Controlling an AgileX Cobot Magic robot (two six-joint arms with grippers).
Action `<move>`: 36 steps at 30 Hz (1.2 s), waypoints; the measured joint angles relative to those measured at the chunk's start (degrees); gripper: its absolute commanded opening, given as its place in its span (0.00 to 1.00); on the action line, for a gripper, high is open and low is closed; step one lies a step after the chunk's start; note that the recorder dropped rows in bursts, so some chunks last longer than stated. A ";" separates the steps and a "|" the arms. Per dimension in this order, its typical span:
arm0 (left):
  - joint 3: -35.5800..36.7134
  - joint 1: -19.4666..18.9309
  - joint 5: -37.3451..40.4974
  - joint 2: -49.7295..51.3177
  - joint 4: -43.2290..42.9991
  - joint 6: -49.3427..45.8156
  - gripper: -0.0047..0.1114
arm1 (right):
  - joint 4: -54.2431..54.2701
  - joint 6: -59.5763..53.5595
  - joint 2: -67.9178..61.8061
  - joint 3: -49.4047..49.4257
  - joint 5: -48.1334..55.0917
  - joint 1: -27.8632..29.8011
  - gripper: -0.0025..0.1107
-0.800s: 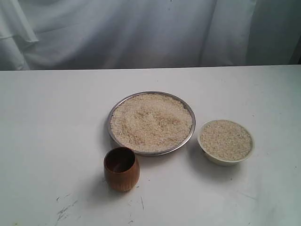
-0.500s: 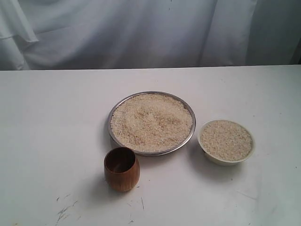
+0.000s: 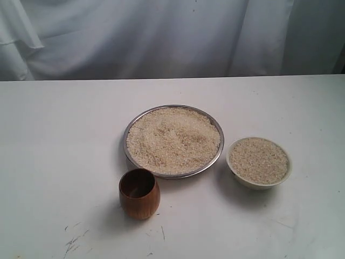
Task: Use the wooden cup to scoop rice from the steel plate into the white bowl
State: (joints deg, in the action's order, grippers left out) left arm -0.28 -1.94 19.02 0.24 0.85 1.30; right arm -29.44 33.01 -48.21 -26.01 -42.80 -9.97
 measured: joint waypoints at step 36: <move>0.00 0.00 0.00 0.00 0.00 0.00 0.04 | -36.63 -5.68 -57.82 -15.79 -16.79 -17.47 0.72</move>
State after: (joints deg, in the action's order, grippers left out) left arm -0.28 -1.94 19.02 0.24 0.85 1.30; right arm -66.07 27.33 -106.03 -41.80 -59.59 -27.44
